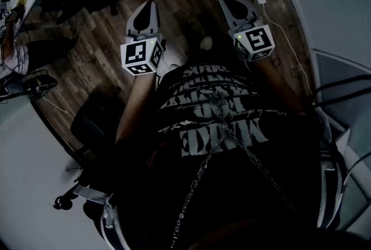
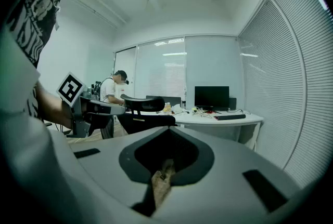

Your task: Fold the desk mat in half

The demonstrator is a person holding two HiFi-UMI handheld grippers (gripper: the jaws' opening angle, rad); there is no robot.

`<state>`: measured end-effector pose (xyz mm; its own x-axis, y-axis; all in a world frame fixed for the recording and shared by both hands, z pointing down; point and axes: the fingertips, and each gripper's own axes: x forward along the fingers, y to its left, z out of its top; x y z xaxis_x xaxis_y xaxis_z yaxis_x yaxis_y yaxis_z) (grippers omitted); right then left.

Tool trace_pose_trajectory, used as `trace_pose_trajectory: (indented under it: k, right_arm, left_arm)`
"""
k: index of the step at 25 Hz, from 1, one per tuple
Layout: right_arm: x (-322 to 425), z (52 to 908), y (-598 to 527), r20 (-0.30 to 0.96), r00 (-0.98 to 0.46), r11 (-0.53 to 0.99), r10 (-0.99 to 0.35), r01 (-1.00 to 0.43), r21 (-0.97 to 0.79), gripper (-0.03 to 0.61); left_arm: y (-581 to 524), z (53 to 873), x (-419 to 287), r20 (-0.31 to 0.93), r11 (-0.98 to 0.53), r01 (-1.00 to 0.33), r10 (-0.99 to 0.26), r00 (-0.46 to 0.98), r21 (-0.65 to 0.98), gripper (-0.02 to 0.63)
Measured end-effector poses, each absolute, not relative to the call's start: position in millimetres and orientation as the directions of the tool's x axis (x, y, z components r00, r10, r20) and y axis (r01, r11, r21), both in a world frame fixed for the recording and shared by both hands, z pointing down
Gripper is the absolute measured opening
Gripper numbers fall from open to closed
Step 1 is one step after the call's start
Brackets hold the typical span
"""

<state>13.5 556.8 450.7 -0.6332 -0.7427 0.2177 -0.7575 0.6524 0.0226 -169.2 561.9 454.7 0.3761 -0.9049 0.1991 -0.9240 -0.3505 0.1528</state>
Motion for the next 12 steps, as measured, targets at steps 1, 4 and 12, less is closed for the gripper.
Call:
trace_pose_trajectory:
  k: [1, 4, 12]
  right_arm:
    - [11.4, 448.7, 559.4, 0.218, -0.635, 0.654, -0.741, -0.756, 0.025, -0.002]
    - [7.9, 441.2, 565.0, 0.214, -0.639, 0.660, -0.738, -0.750, 0.037, -0.002]
    - [23.0, 395.0, 555.9, 0.075, -0.725, 0.728, -0.684, -0.685, 0.023, -0.002]
  left_arm:
    - [564.5, 452.9, -170.3, 0.196, -0.350, -0.924, -0.905, 0.377, 0.156, 0.005]
    - [568.6, 446.7, -171.8, 0.190, -0.352, -0.922, -0.906, 0.379, 0.164, 0.005]
    - [544.2, 433.6, -141.5, 0.186, -0.323, -0.929, -0.916, 0.355, 0.181, 0.005]
